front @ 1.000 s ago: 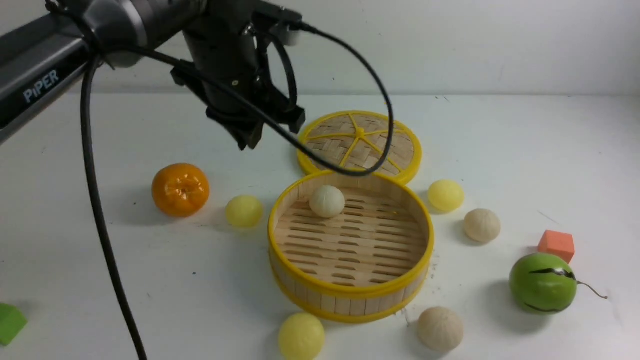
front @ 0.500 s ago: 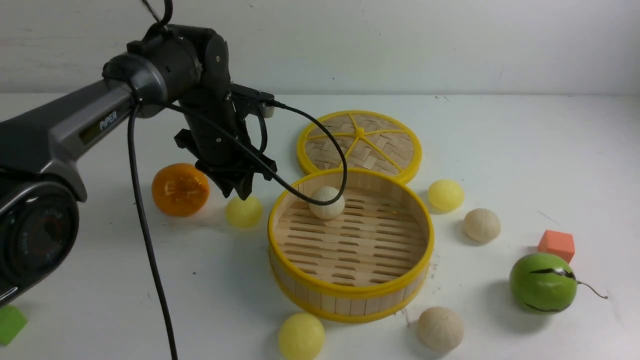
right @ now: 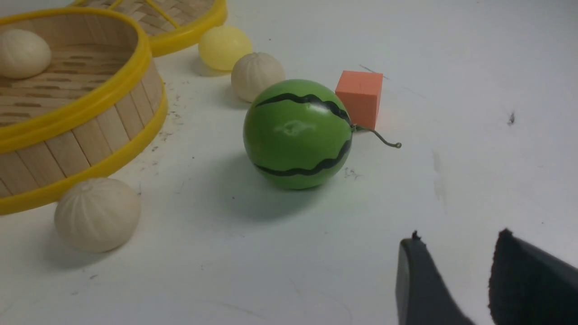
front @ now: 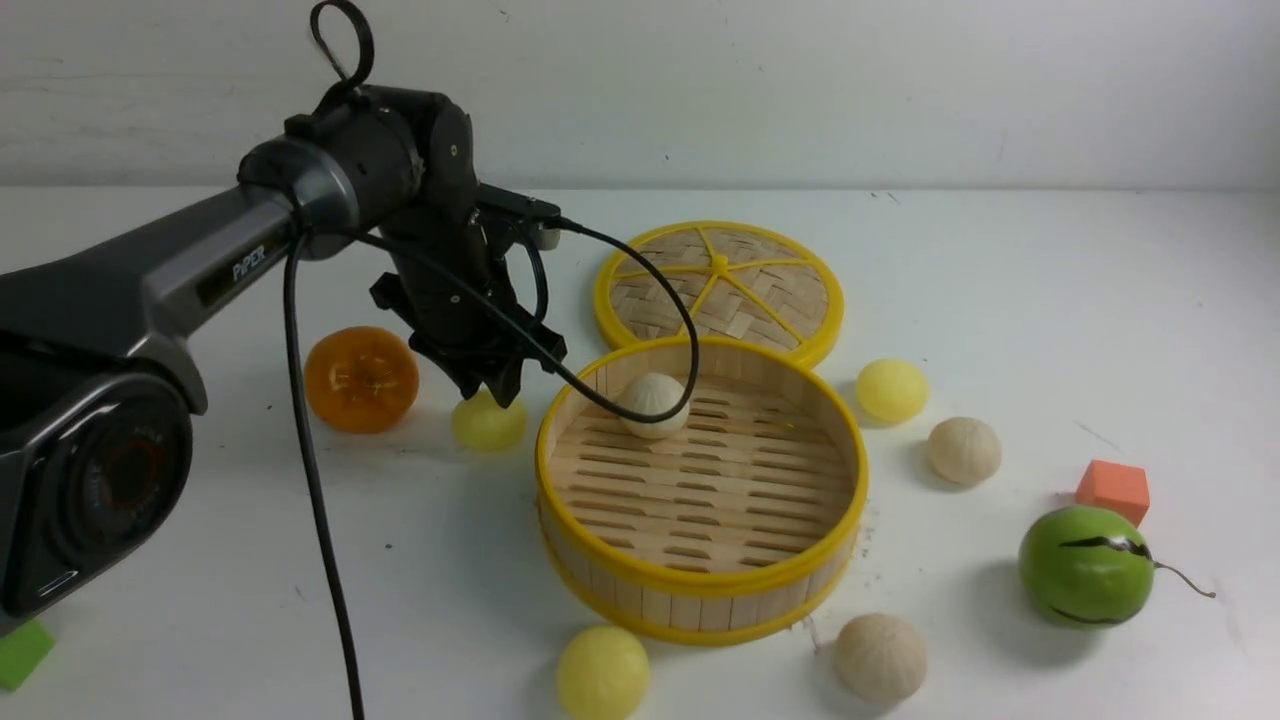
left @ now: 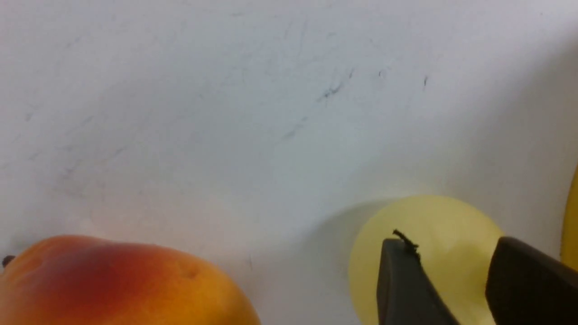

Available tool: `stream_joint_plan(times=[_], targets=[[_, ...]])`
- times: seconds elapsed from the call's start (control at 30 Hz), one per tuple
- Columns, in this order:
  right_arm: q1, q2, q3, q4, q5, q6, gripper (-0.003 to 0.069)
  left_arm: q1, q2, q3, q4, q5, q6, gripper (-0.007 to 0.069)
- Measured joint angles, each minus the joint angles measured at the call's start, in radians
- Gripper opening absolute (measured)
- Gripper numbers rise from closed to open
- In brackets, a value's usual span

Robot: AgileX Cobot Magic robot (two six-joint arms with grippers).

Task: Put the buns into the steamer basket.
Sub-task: Use the left arm to grab a steamed stuffed bun, then use the left arm to put the steamed stuffed bun into the steamer

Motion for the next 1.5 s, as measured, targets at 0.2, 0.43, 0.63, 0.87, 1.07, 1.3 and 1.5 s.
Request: stream_joint_plan(times=[0.2, 0.43, 0.63, 0.87, 1.07, 1.3, 1.5], targets=[[0.0, 0.0, 0.0, 0.0, 0.0, 0.0, 0.0241, 0.0, 0.005, -0.001, 0.001, -0.004, 0.0, 0.0255], [0.0, 0.0, 0.0, 0.0, 0.0, 0.0, 0.0241, 0.0, 0.006, -0.002, 0.002, 0.047, -0.007, 0.0197], [0.0, 0.0, 0.0, 0.0, 0.0, 0.0, 0.0241, 0.0, 0.006, -0.003, 0.006, 0.071, -0.024, -0.0008], [0.0, 0.0, 0.0, 0.0, 0.0, 0.0, 0.0241, -0.001, -0.054, -0.006, 0.036, 0.132, -0.043, -0.0013], [0.0, 0.0, 0.0, 0.0, 0.0, 0.0, 0.0241, -0.106, -0.256, 0.029, 0.06, 0.147, -0.117, -0.0013], [0.0, 0.0, 0.0, 0.0, 0.0, 0.0, 0.0241, -0.326, -0.319, 0.088, 0.08, 0.152, -0.12, -0.0013], [0.0, 0.0, 0.0, 0.0, 0.0, 0.0, 0.0241, -0.352, -0.227, 0.101, 0.158, 0.152, -0.122, -0.0013]])
